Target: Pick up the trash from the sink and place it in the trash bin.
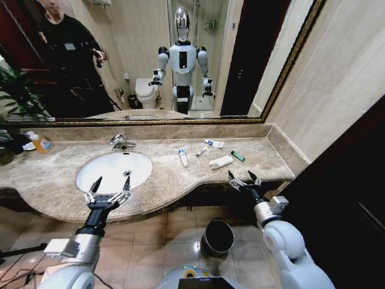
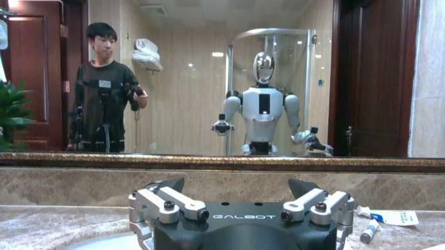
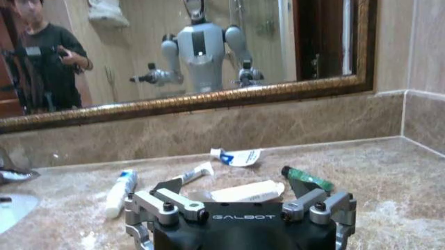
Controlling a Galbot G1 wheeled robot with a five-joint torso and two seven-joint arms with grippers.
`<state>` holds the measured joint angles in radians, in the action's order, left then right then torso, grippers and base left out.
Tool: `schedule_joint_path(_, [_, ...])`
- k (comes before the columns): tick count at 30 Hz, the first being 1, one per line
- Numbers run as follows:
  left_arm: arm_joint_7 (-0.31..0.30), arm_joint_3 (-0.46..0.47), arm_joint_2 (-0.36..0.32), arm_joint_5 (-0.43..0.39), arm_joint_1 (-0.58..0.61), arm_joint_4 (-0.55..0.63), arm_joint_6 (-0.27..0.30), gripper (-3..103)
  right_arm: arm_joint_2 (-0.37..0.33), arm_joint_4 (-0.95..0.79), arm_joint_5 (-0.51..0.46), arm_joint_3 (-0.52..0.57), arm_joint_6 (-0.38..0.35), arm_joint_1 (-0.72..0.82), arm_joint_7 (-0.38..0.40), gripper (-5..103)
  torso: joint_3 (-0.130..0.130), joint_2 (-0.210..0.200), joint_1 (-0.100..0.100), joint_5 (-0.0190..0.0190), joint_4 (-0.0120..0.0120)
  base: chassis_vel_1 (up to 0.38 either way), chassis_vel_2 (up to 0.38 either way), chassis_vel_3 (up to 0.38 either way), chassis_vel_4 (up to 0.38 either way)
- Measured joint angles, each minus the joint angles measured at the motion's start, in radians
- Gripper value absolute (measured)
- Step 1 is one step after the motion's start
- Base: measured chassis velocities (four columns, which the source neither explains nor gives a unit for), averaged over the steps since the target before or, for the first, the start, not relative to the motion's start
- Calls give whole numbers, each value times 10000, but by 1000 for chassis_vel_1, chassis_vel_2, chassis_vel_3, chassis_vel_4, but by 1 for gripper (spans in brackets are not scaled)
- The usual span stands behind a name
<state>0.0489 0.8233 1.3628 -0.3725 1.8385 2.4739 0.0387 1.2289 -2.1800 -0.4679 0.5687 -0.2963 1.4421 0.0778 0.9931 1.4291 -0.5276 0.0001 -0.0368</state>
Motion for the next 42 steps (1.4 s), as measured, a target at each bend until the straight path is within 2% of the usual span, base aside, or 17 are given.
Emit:
schedule_joint_path(5, [0, 0, 0, 0, 0, 0, 0, 100, -152, 345, -554, -276, -255, -585, 413, 100, 0, 0, 0, -1, 0, 0, 0, 0, 0])
schedule_joint_path(7, [0, 0, 0, 0, 0, 0, 0, 100, -243, 700, -1019, -657, -537, -1297, 999, 100, 0, 0, 0, 0, -1, 0, 0, 0, 0])
schedule_joint_path(13, [0, 0, 0, 0, 0, 0, 0, 100, -356, 1303, -1322, -1236, -925, -2301, 1841, 100, 1, 0, -1, -1, -1, 0, 0, 0, 0])
schedule_joint_path(16, [0, 0, 0, 1, 0, 0, 0, 100, -381, 1757, -1725, -1765, -1337, -3106, 2730, 100, 1, 0, 0, -1, -1, 0, 0, 0, 0])
schedule_joint_path(19, [0, 0, 0, 0, 0, 0, 0, 100, -328, 2143, -1813, -2210, -1413, -3644, 3195, 100, 1, 0, -1, -2, -1, 0, 0, 0, 0])
schedule_joint_path(27, [0, 0, 1, 1, 0, 0, 0, 100, -151, 2565, -2039, -2807, -1599, -4165, 3571, 100, 1, 0, 0, -2, 0, 0, 0, 0, 0])
schedule_joint_path(29, [0, 0, 0, 0, 0, 0, 0, 100, 127, 3010, -2136, -3216, -1611, -4574, 4074, 100, 0, 0, 0, -1, -1, 0, 0, 0, 0])
schedule_joint_path(31, [0, 0, 0, 0, 0, 0, 0, 100, 213, 3125, -2248, -3288, -1638, -4681, 4238, 100, 0, 0, -1, -1, -1, 0, 0, 0, 0])
schedule_joint_path(34, [0, 0, 0, 0, 0, 0, 0, 100, 487, 3481, -2737, -3518, -1733, -5028, 5101, 100, 0, 0, 0, -2, -1, 0, 0, 0, 0])
schedule_joint_path(35, [0, 0, 0, 0, 0, 0, 0, 100, 487, 3481, -2737, -3518, -1733, -5028, 5101, 100, 0, 0, 0, -2, -1, 0, 0, 0, 0])
schedule_joint_path(38, [0, 0, 0, 0, 0, 0, 0, 100, 690, 3853, -2926, -3695, -1549, -5370, 5983, 100, 0, 0, 0, -2, 0, 0, 0, 0, 0])
schedule_joint_path(39, [0, 0, 0, 0, 0, 0, 0, 100, 690, 3853, -2926, -3695, -1549, -5370, 5983, 100, 0, 0, 0, -2, 0, 0, 0, 0, 0])
schedule_joint_path(42, [0, 0, 1, 0, 0, 0, 0, 100, 922, 4185, -3435, -3826, -1157, -5842, 6771, 100, 0, -1, 0, -1, -1, 0, 0, 0, 0])
